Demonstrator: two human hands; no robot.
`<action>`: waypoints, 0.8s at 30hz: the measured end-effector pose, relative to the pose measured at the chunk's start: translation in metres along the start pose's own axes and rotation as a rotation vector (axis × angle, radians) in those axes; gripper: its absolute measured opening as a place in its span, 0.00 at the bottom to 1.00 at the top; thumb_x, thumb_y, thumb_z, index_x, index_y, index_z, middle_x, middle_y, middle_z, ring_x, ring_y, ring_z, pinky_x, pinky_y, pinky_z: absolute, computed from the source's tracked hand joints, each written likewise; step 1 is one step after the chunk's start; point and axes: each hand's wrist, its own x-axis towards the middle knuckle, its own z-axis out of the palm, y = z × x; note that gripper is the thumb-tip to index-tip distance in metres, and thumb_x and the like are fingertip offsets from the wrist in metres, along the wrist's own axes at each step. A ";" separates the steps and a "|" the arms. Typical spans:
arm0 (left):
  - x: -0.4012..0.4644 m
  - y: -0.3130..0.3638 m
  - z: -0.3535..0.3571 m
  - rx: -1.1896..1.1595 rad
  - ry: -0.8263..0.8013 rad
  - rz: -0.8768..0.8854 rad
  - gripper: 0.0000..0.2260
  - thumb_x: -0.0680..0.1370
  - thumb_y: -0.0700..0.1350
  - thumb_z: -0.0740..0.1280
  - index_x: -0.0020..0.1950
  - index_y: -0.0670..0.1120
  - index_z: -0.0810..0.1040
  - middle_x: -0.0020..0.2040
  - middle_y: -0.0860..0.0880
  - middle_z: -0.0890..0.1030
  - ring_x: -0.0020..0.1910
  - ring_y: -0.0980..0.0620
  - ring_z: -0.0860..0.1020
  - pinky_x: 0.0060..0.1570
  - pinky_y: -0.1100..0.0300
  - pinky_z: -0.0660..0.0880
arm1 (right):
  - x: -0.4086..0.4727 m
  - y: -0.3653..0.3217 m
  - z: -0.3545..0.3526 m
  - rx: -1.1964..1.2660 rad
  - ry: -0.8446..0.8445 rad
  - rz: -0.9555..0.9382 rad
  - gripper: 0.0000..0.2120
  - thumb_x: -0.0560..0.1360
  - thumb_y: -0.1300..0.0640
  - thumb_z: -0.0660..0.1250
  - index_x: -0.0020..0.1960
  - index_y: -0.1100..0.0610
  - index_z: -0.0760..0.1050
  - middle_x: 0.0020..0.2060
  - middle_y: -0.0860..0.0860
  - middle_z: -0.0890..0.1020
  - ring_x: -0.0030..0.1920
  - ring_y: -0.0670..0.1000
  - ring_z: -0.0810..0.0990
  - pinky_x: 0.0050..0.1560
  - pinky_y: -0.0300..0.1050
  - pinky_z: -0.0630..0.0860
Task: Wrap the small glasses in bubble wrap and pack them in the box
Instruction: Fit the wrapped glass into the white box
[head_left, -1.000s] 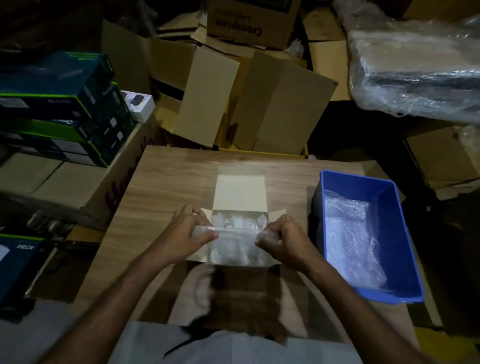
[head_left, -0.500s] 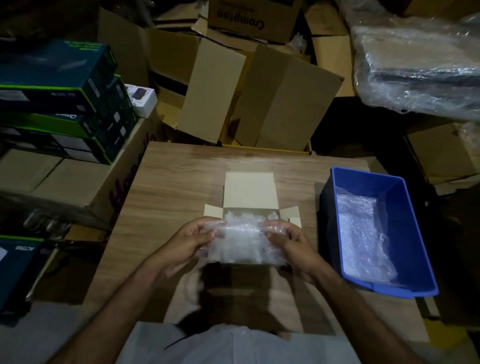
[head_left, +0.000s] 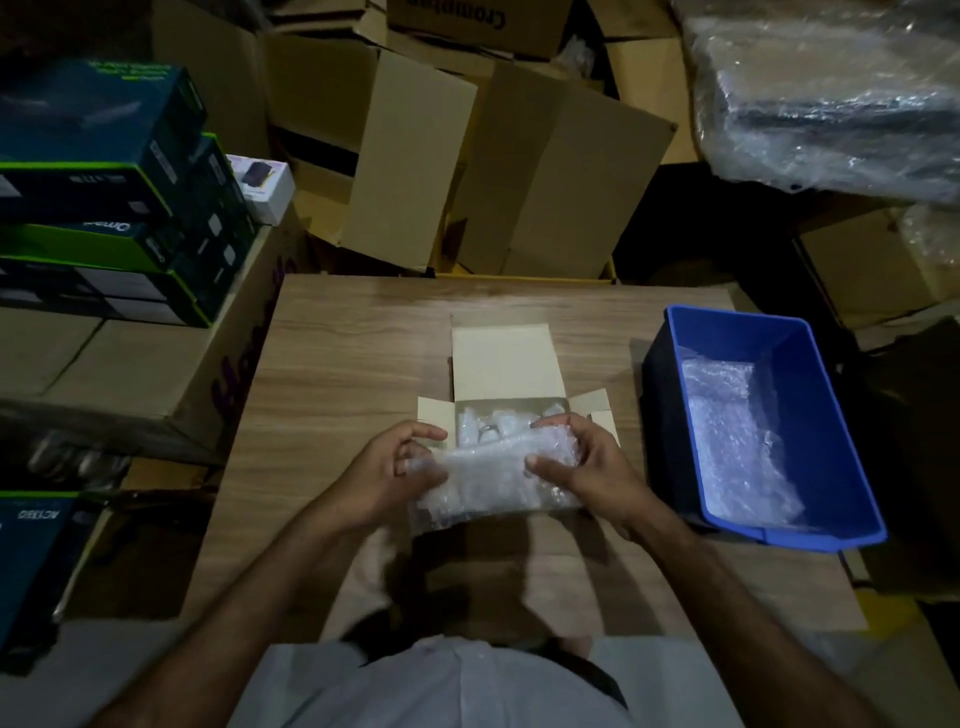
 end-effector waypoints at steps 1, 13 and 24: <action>0.002 0.000 0.001 0.073 -0.014 0.020 0.15 0.77 0.34 0.70 0.63 0.43 0.76 0.51 0.40 0.81 0.40 0.55 0.83 0.36 0.63 0.80 | 0.000 0.000 0.001 0.007 -0.017 -0.003 0.13 0.75 0.66 0.74 0.58 0.58 0.79 0.54 0.57 0.85 0.51 0.57 0.87 0.44 0.54 0.85; 0.047 0.002 0.006 -0.090 -0.113 -0.048 0.08 0.79 0.38 0.69 0.55 0.40 0.85 0.51 0.48 0.87 0.46 0.56 0.84 0.43 0.66 0.77 | 0.030 0.011 -0.011 -0.088 0.188 -0.033 0.04 0.76 0.62 0.74 0.51 0.60 0.85 0.48 0.55 0.87 0.47 0.50 0.86 0.46 0.42 0.84; 0.127 -0.021 0.047 1.020 0.295 0.453 0.06 0.72 0.37 0.71 0.42 0.48 0.82 0.43 0.48 0.80 0.45 0.46 0.78 0.46 0.52 0.75 | 0.085 0.026 -0.032 -0.910 0.300 -0.276 0.04 0.77 0.57 0.71 0.51 0.50 0.82 0.50 0.43 0.75 0.50 0.44 0.74 0.50 0.39 0.75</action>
